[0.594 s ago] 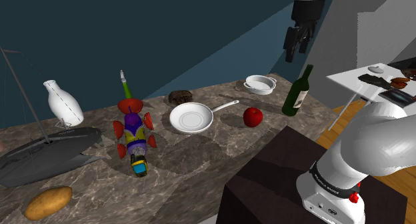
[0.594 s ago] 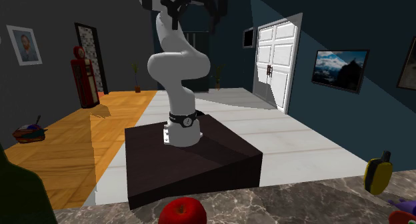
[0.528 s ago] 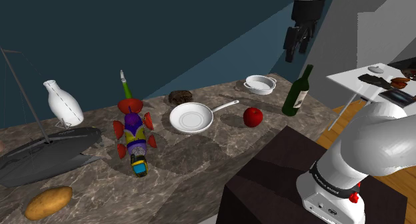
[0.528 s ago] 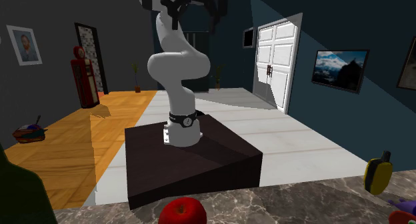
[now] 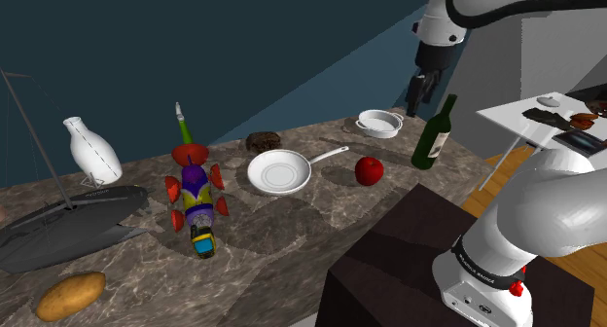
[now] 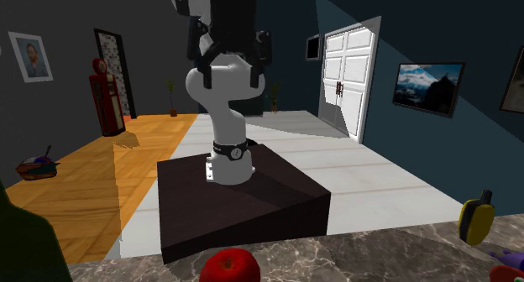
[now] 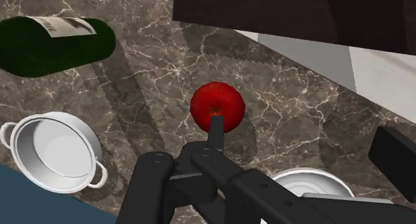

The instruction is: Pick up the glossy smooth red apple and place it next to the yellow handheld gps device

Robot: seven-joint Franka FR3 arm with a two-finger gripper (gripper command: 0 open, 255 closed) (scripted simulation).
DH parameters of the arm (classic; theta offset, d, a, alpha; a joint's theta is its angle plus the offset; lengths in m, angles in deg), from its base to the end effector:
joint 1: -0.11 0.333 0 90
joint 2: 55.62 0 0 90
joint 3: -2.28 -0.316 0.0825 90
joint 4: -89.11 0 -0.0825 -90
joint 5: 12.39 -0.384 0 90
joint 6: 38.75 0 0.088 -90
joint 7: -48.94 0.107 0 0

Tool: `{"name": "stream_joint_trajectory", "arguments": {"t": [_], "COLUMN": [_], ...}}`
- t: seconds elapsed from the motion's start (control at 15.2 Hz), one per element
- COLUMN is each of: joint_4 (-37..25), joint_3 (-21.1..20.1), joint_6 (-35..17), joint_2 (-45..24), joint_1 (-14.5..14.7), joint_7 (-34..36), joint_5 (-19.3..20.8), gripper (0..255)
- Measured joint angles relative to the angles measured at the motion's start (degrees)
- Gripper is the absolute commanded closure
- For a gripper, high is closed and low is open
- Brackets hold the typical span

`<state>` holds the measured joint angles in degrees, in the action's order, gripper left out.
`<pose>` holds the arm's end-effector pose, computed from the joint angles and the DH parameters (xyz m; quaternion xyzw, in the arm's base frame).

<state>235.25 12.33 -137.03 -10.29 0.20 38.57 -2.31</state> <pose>0.3038 -0.0759 0.5077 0.9983 0.0457 -0.0283 0.0205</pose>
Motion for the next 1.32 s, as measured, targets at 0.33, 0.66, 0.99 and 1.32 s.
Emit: {"name": "stream_joint_trajectory", "arguments": {"t": [0.33,0.66,0.99,1.32], "joint_4": [6.3,10.7,11.7,10.8], "joint_3": [4.8,10.5,17.5,25.3], "joint_6": [-13.0,-26.4,-41.4,-54.2], "joint_2": [-4.0,-10.4,-22.0,-34.6], "joint_1": [0.4,1.0,4.4,11.5], "joint_7": [-4.6,-10.5,-18.5,-30.9], "joint_5": [1.7,2.9,0.6,-9.5], "gripper": [0,0,0,0]}}
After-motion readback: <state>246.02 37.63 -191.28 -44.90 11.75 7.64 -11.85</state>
